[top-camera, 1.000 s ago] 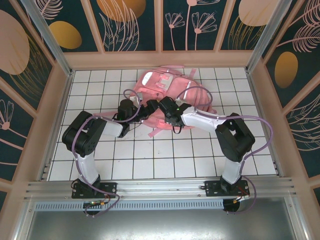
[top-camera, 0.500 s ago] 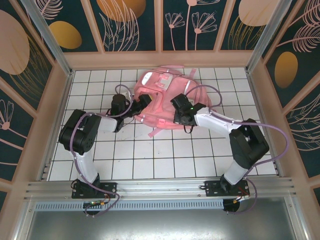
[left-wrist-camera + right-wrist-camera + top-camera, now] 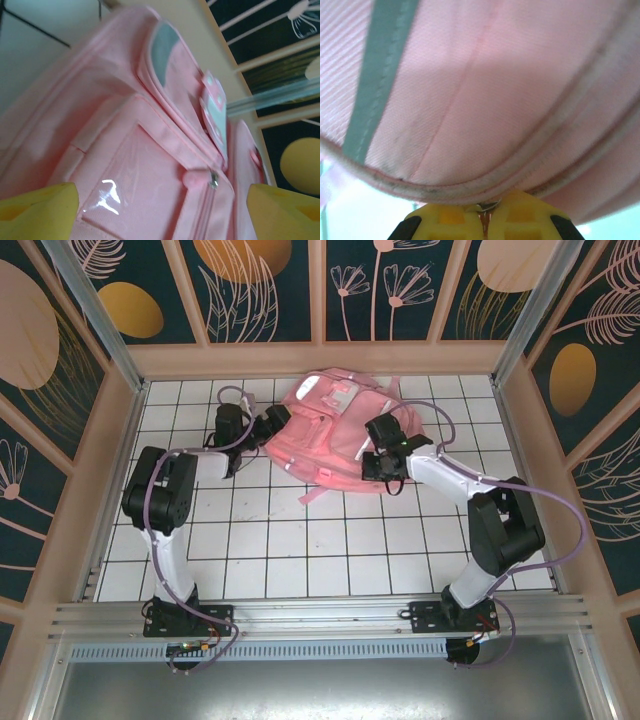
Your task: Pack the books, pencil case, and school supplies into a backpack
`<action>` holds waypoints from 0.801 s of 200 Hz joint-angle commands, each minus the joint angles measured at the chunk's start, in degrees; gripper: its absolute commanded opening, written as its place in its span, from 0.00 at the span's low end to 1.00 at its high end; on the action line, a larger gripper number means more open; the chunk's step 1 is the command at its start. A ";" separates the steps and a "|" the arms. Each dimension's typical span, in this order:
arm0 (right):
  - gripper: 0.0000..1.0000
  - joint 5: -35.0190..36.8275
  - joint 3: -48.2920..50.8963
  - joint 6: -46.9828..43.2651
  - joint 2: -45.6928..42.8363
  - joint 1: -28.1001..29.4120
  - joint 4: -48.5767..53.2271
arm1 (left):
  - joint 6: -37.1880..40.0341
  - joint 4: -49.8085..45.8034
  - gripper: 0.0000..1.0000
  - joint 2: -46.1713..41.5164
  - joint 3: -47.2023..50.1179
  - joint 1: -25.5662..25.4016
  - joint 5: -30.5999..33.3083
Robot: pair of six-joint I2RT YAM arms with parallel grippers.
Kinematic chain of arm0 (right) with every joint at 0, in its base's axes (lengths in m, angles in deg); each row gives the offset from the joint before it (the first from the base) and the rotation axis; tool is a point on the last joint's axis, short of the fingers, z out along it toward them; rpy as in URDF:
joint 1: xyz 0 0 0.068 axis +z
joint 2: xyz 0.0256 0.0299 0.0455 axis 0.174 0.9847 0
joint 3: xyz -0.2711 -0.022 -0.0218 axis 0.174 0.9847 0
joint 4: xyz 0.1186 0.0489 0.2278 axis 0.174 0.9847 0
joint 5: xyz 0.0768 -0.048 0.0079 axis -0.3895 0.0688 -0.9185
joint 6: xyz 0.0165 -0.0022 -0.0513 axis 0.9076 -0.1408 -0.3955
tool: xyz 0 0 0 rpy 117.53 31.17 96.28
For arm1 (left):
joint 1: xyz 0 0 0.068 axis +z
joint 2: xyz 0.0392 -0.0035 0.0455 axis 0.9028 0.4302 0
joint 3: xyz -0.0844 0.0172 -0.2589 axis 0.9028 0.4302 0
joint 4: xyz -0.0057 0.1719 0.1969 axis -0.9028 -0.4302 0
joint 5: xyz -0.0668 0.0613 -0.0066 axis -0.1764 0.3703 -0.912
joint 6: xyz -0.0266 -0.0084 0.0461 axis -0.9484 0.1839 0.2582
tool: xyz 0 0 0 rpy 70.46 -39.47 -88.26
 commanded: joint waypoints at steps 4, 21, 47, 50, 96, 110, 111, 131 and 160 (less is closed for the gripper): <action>0.00 -13.65 -4.55 -4.08 2.05 6.17 1.83 | 3.67 -10.11 0.87 4.85 -4.44 1.61 4.81; 0.00 -16.38 -7.82 -6.29 4.99 9.99 0.22 | 4.95 -13.39 0.88 5.83 -8.78 1.64 4.46; 0.00 -17.77 -14.40 -7.89 10.89 12.37 -2.89 | 7.17 -20.12 0.88 3.24 -12.79 1.75 3.16; 0.00 -18.01 -15.21 -7.96 11.62 12.52 -3.17 | 7.51 -21.19 0.88 2.57 -12.92 1.79 3.27; 0.00 -22.67 -27.34 -6.33 19.70 12.70 -10.78 | 11.14 -36.32 0.88 -11.66 -9.23 1.72 7.36; 0.00 -23.01 -30.48 -6.08 21.48 12.71 -10.90 | 8.80 -35.91 0.88 -14.64 -6.04 1.73 5.19; 0.00 -23.01 -30.67 -6.03 21.60 12.71 -10.90 | 8.58 -35.83 0.88 -14.80 -5.76 1.72 5.09; 0.00 -23.83 -32.06 -6.31 22.60 12.70 -11.11 | 2.79 -30.04 0.86 -16.92 0.07 1.40 -0.30; 0.00 -24.55 -31.19 -6.30 22.36 12.70 -11.84 | -2.99 -23.99 0.83 -16.36 4.16 -1.16 -3.95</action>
